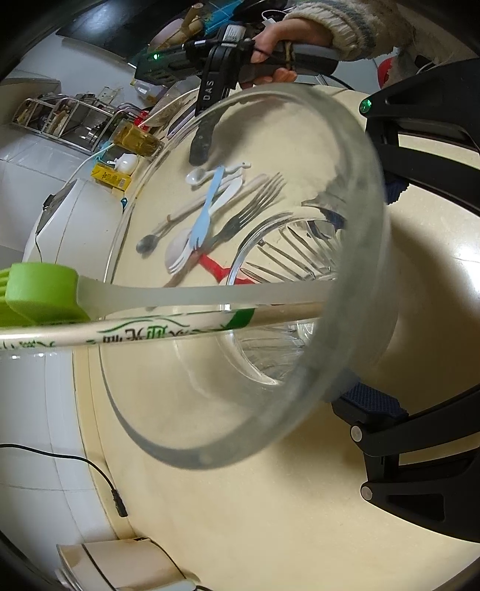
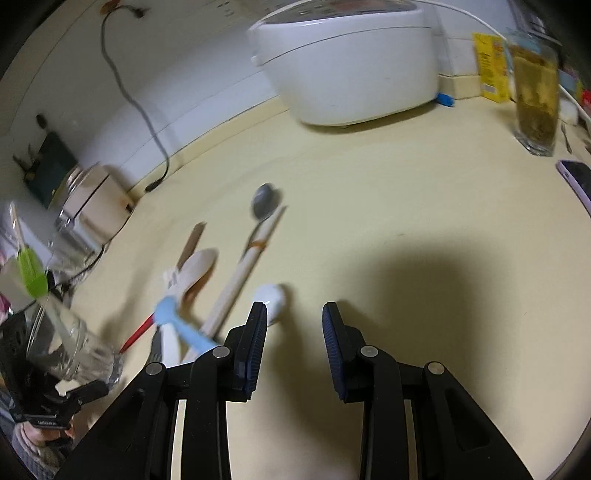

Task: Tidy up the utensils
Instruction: 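Move the right tool back over the white plastic spoon in the pile, then close the right tool on the white plastic spoon handle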

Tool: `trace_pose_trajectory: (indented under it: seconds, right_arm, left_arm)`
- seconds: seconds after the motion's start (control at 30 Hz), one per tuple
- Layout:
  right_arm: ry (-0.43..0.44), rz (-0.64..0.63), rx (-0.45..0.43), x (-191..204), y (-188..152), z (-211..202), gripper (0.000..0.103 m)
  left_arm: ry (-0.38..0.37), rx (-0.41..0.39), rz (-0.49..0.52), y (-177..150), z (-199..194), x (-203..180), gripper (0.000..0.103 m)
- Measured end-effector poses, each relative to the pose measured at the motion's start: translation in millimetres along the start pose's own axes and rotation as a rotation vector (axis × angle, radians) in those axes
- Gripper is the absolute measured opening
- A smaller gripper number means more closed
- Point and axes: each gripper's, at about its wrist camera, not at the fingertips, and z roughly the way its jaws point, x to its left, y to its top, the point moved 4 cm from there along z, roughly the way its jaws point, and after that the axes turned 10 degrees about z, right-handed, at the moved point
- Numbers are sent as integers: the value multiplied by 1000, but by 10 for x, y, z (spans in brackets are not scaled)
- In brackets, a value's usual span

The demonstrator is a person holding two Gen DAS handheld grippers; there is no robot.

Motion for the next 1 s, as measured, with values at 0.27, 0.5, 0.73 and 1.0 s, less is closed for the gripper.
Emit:
trace_pose_trajectory:
  seconds: [0.27, 0.5, 0.73, 1.0]
  right_arm:
    - [-131, -172, -14, 275, -110, 125, 31]
    - [-181, -244, -23, 155, -80, 85, 31]
    - [-177, -416, -15, 100, -50, 96, 31]
    - [-96, -560, 52, 163, 18, 148, 31]
  left_arm:
    - [-4, -2, -3, 2, 0, -6, 82]
    - [-15, -6, -12, -3, -5, 18, 82]
    - [-13, -5, -10, -3, -6, 10, 82]
    - [-13, -5, -11, -2, -6, 8, 82]
